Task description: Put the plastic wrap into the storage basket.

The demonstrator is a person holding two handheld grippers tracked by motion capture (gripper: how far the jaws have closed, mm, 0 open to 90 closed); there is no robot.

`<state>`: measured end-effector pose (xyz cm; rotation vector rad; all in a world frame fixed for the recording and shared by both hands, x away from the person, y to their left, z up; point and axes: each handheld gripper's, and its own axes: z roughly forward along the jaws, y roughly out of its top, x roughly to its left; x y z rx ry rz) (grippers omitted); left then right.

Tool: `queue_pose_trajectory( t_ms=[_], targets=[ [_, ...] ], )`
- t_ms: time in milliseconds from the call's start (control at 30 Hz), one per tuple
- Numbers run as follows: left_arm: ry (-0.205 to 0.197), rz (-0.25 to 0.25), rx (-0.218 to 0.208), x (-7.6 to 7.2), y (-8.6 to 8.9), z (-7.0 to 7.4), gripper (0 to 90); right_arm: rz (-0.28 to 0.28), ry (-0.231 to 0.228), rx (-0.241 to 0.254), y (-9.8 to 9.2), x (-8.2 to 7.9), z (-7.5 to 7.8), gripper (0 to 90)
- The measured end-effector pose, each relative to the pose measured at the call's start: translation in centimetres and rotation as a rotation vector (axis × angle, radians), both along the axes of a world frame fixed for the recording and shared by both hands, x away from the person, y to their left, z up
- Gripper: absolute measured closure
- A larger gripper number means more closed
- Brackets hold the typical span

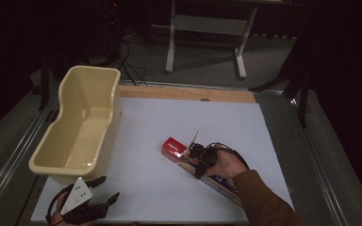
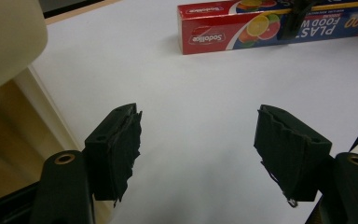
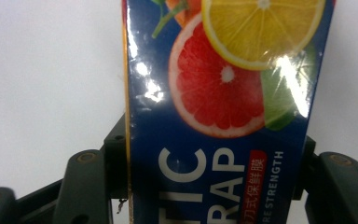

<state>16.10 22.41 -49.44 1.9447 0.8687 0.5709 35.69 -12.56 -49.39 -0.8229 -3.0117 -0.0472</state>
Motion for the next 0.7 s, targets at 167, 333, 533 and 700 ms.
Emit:
queue_pose_trajectory(
  t_ms=[167,333,533,700],
  targets=[
    [-0.001,-0.001,-0.001,-0.04,0.10,0.02,30.9,-0.046,0.069,0.011,0.08,0.52,0.14,40.1],
    [-0.001,-0.002,-0.002,0.00,0.04,0.00,30.9,-0.138,0.142,0.046,0.30,0.46,0.20,40.2],
    [-0.002,-0.001,-0.001,-0.01,0.05,0.02,31.1,-0.215,0.173,0.089,0.37,0.64,0.29,40.3],
    [-0.002,0.000,-0.002,0.01,0.09,0.01,31.1,-0.295,0.164,0.168,0.19,1.03,0.94,40.3]
  ],
)
